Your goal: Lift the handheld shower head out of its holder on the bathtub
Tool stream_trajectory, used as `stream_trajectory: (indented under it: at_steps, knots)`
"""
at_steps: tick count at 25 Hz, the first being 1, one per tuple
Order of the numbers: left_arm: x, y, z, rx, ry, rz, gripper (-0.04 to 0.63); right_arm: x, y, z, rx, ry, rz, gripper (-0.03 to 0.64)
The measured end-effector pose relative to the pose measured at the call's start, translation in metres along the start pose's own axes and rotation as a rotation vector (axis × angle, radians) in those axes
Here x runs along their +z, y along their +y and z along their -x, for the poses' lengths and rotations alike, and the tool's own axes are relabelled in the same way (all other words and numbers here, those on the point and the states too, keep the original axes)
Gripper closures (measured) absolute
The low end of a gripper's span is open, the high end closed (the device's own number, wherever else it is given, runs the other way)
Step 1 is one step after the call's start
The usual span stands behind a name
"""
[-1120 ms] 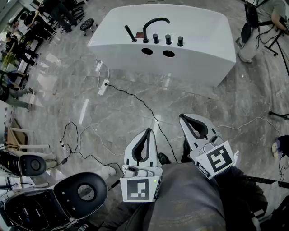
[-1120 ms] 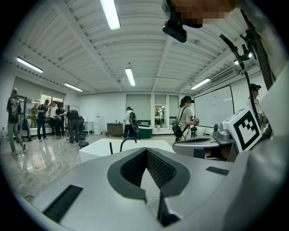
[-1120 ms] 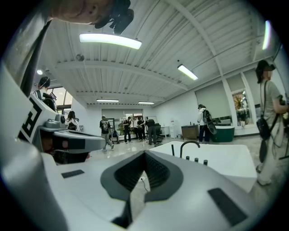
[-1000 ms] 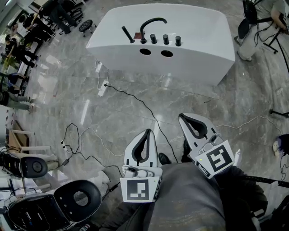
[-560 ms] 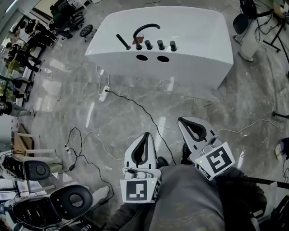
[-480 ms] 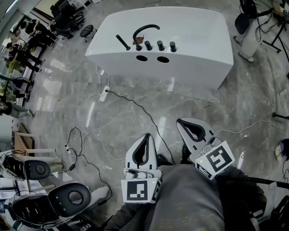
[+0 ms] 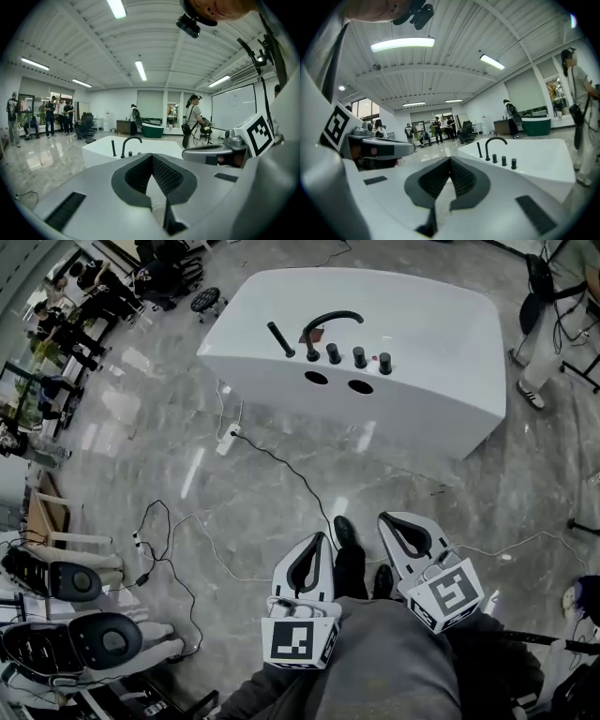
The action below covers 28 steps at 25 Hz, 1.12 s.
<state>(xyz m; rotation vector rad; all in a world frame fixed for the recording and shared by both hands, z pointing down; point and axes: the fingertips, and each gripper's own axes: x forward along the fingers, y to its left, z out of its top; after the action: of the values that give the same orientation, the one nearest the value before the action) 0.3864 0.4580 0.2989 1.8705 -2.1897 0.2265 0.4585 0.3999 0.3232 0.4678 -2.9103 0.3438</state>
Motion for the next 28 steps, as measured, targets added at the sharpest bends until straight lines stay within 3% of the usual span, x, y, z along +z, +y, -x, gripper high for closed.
stream_trajectory:
  at_steps: [11,22,28]
  knots:
    - [0.05,0.055,-0.088,-0.023,-0.005,0.02,0.591,0.057,-0.049,-0.084,-0.011,-0.003,0.015,0.612]
    - [0.057,0.145,-0.143,-0.004,0.005,0.038,0.592,0.07,-0.062,-0.203,0.02,0.009,0.003,0.612]
    - [0.065,0.179,-0.16,0.021,-0.014,0.046,0.592,0.087,-0.06,-0.24,0.039,-0.003,0.021,0.612]
